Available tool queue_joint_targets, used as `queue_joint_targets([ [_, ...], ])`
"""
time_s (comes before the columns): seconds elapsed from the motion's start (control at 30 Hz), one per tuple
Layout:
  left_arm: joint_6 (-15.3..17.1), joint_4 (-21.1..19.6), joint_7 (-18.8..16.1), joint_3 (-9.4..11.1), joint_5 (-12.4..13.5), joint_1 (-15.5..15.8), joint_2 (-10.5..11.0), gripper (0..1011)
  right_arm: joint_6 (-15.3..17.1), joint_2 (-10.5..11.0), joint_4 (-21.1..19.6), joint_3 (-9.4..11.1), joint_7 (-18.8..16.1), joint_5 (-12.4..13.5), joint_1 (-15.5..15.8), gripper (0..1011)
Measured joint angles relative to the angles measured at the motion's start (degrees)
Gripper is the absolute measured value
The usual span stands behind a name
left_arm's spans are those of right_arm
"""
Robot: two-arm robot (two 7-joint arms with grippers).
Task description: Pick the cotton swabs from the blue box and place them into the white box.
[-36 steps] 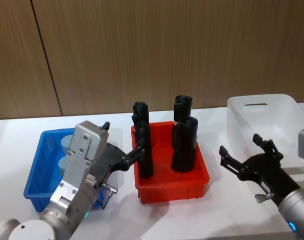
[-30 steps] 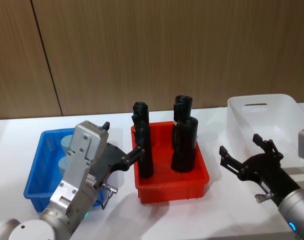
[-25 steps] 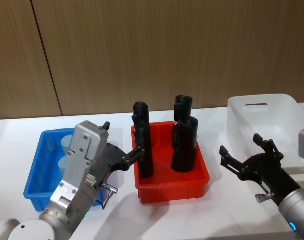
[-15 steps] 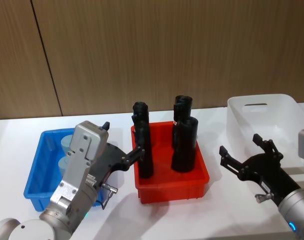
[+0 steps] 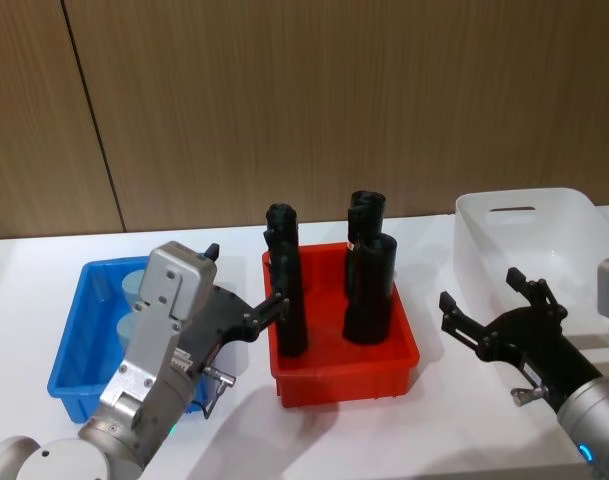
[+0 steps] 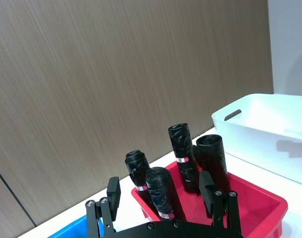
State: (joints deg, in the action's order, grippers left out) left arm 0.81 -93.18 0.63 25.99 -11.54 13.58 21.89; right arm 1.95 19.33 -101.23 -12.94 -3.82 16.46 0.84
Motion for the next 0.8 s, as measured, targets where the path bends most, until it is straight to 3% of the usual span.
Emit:
queue_joint_targets([
  [0.8,3.37,2.6,-5.25,-2.31,-6.3,0.44,-0.78,1004,0.0,0.0,0.0,0.0,0.0,0.0,0.0,1002],
])
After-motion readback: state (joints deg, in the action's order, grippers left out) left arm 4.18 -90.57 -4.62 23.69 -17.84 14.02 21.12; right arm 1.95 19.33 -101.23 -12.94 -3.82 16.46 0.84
